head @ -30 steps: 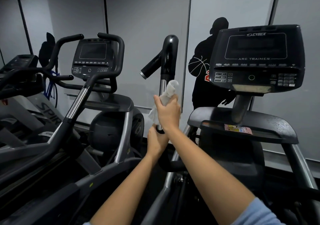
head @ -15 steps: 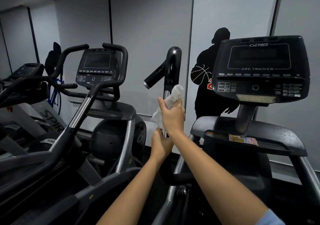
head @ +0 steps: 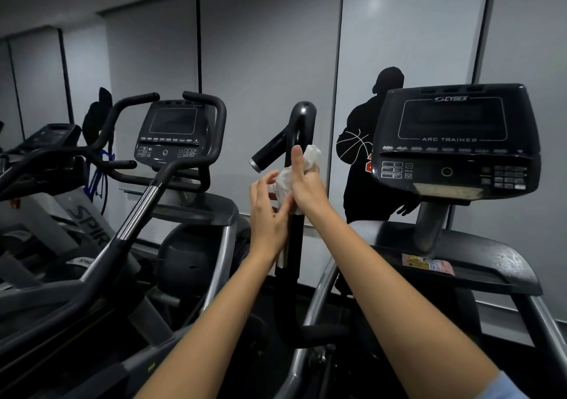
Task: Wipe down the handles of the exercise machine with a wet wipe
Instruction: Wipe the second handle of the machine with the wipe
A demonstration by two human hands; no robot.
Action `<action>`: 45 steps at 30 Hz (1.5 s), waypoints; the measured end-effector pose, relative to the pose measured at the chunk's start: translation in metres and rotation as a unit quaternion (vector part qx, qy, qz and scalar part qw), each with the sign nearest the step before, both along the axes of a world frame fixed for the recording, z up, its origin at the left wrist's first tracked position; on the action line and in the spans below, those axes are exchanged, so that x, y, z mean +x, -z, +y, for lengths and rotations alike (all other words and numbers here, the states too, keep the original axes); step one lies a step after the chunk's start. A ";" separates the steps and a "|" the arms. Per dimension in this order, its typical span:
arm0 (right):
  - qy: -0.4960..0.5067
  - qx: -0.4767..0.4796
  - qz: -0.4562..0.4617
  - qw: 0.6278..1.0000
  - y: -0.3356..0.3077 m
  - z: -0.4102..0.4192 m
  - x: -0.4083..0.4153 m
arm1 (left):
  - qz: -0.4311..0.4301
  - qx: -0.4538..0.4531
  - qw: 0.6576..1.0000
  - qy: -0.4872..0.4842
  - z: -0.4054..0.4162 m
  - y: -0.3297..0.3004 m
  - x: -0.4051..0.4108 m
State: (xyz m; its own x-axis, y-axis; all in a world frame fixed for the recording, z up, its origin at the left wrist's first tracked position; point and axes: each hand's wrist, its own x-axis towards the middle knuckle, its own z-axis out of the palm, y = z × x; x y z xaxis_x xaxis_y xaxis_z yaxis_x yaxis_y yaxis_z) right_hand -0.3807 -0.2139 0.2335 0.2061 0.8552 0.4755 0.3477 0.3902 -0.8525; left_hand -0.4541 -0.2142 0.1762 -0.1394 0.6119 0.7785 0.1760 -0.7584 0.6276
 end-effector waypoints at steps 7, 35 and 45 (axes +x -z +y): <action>-0.090 0.020 0.013 0.996 0.073 -0.012 0.008 | -0.081 0.062 0.993 -0.065 0.011 -0.026 -0.011; -0.074 0.078 0.165 0.980 0.063 0.023 -0.002 | 0.154 0.007 0.980 -0.123 0.025 -0.082 0.043; -0.056 0.077 0.178 0.979 0.060 0.014 -0.005 | 0.049 0.148 0.973 -0.172 0.028 -0.084 0.027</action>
State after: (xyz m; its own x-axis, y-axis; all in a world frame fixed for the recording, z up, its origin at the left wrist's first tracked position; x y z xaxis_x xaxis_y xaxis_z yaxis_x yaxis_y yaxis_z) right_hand -0.3856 -0.2004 0.1731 0.2916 0.8058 0.5155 -0.0127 0.5421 -0.8402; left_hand -0.4267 -0.1866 0.2604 -0.2123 0.2889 0.9335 0.4985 -0.7896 0.3577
